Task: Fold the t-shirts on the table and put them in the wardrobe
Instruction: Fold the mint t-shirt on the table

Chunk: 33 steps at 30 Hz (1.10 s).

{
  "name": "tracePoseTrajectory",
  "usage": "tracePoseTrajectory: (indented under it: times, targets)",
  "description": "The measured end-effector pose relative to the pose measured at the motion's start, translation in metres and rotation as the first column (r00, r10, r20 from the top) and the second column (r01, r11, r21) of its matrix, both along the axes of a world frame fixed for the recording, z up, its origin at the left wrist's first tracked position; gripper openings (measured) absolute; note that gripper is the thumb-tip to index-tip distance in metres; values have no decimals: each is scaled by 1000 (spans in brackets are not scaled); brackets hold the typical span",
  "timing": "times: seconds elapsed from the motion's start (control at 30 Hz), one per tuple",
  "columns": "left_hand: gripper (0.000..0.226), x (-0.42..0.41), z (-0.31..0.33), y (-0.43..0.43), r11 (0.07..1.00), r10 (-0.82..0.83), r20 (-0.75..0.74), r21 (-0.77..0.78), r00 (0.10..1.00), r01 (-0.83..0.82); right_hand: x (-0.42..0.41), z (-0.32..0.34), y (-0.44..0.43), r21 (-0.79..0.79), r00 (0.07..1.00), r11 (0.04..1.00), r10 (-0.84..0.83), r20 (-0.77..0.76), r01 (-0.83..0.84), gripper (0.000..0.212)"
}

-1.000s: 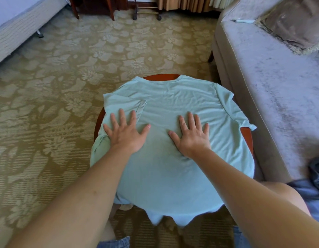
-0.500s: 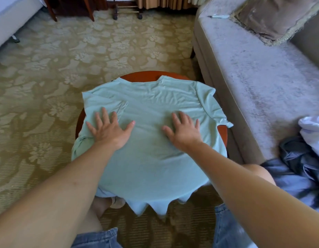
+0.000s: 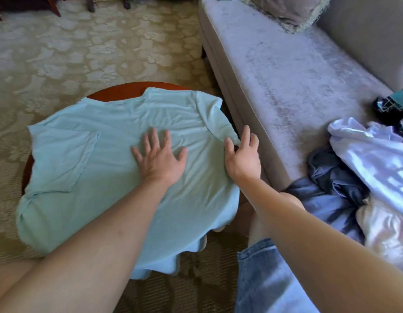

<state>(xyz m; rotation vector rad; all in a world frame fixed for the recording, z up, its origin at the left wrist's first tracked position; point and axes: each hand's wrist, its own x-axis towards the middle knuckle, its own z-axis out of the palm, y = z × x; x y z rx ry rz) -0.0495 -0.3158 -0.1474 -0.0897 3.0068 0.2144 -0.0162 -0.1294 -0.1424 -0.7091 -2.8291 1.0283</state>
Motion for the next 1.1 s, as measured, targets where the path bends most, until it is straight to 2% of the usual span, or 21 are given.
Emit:
tracePoseTrajectory:
  times: [0.07, 0.13, 0.3, 0.43, 0.53, 0.67, 0.7, 0.73, 0.77, 0.8, 0.83, 0.9, 0.93, 1.0, 1.1]
  targets:
    - [75, 1, 0, 0, 1000, 9, -10, 1, 1000, -9, -2, -1, -1, -157, 999, 988, -12, 38, 18, 71]
    - [75, 1, -1, 0, 1000, 9, -13, -2, 1000, -9, -6, -1, -2, -246, 996, 968, -36, 81, 55, 72]
    - [76, 1, -2, -1, 1000, 20, -34, 9, 999, -19, -2, -4, -6, -365, 990, 926, -48, 135, 95, 70]
    - [75, 2, -2, 0, 1000, 17, -40, 8, 999, -17, -11, -4, 1, -470, 998, 880, -43, 55, 64, 69]
    - [74, 1, -2, -1, 1000, 15, -46, 9, 999, -15, -21, -1, 7, -484, 999, 875, 4, 39, 15, 67]
    - [74, 2, -3, 0, 1000, 11, -56, 11, 998, -10, -33, 5, 2, -351, 999, 936, -26, -30, 13, 67]
    - [74, 2, -2, -1, 1000, 11, -56, 28, 998, -10, -35, 9, -3, -251, 996, 968, -6, -85, -16, 67]
    - [74, 0, -2, -2, 998, 17, -56, 65, 998, -13, -35, 13, -9, -96, 988, 990, 86, -130, -98, 68]
    - [74, -1, -1, -3, 992, 34, -61, 127, 998, -26, -35, 17, -17, 92, 961, 966, 250, -121, -240, 70]
    - [75, -1, 2, -6, 976, 63, -75, 214, 995, -46, -33, 20, -27, 254, 898, 876, 437, -60, -410, 72]
    - [78, 0, 5, -9, 945, 98, -96, 321, 991, -62, -29, 22, -37, 349, 807, 749, 589, 36, -563, 73]
    - [82, 2, 14, -18, 850, 150, -129, 523, 980, -61, -20, 20, -55, 408, 644, 535, 738, 202, -740, 72]
    - [79, 3, 19, -24, 823, 159, -144, 566, 977, -51, -16, 19, -61, 408, 603, 486, 762, 235, -773, 71]
    - [71, 4, 23, -41, 842, 159, -176, 539, 971, -40, -11, 19, -67, 377, 587, 485, 778, 226, -789, 67]
    - [64, 1, 25, -72, 928, 184, -177, 356, 967, -111, -8, 24, -73, 360, 631, 554, 762, 144, -751, 57]
